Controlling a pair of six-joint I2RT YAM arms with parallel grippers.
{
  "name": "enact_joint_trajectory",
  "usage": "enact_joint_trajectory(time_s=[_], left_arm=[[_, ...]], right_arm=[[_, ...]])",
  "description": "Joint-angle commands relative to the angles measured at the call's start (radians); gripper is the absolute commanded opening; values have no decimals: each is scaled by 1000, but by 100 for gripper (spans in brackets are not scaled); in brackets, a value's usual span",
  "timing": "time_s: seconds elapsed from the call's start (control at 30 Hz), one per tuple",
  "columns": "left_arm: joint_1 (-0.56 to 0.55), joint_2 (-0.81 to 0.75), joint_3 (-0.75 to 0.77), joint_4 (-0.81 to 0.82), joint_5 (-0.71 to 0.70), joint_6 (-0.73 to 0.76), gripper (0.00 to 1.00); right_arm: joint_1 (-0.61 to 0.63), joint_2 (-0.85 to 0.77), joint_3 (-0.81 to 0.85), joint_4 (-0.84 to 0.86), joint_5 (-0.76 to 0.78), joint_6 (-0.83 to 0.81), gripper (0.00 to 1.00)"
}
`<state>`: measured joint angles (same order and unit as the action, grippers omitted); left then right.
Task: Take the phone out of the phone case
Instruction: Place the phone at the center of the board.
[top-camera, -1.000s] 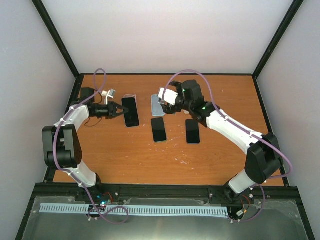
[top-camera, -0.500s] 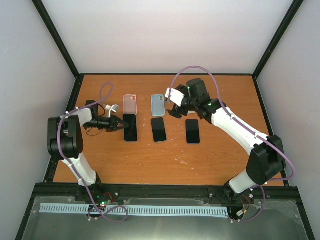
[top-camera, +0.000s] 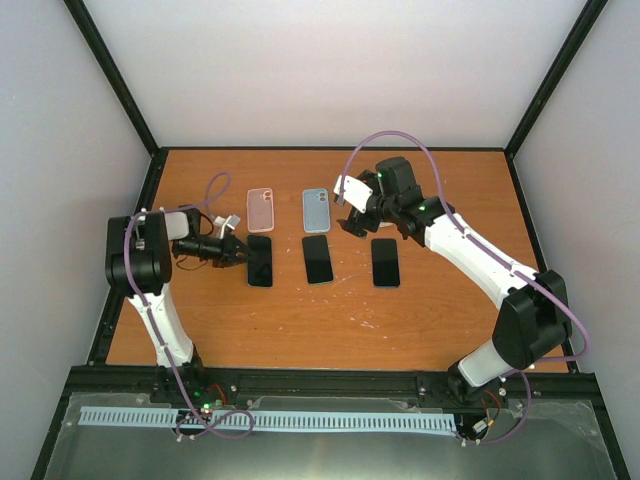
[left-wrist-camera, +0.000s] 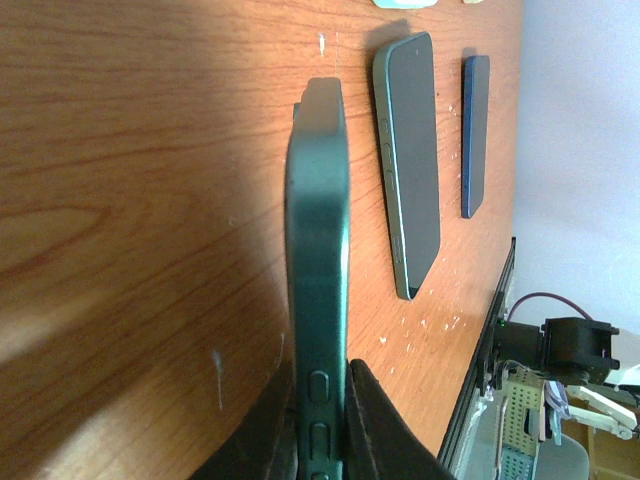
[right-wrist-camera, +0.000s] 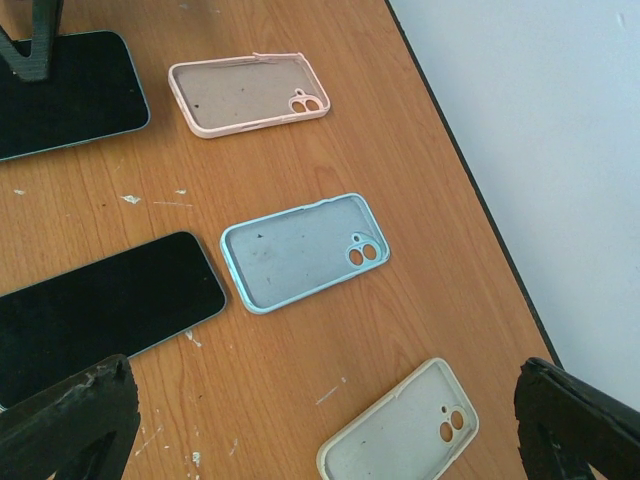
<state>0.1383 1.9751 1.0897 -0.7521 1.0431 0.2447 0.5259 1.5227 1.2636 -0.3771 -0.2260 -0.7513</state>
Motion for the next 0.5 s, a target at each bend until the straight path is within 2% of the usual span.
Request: enact_joint_trajectory(time_s=[0.0,0.3,0.47], left_arm=[[4,38,35,29,2,0,14],[4,56,51,90,-95,-55,23],[4,50,54,98,-118,-70,38]], right_arm=[[-9,-16,35,-11,16,15,100],[-10,-25,29,-13,22,26,100],[-10,-29,24,-6,23,34,100]])
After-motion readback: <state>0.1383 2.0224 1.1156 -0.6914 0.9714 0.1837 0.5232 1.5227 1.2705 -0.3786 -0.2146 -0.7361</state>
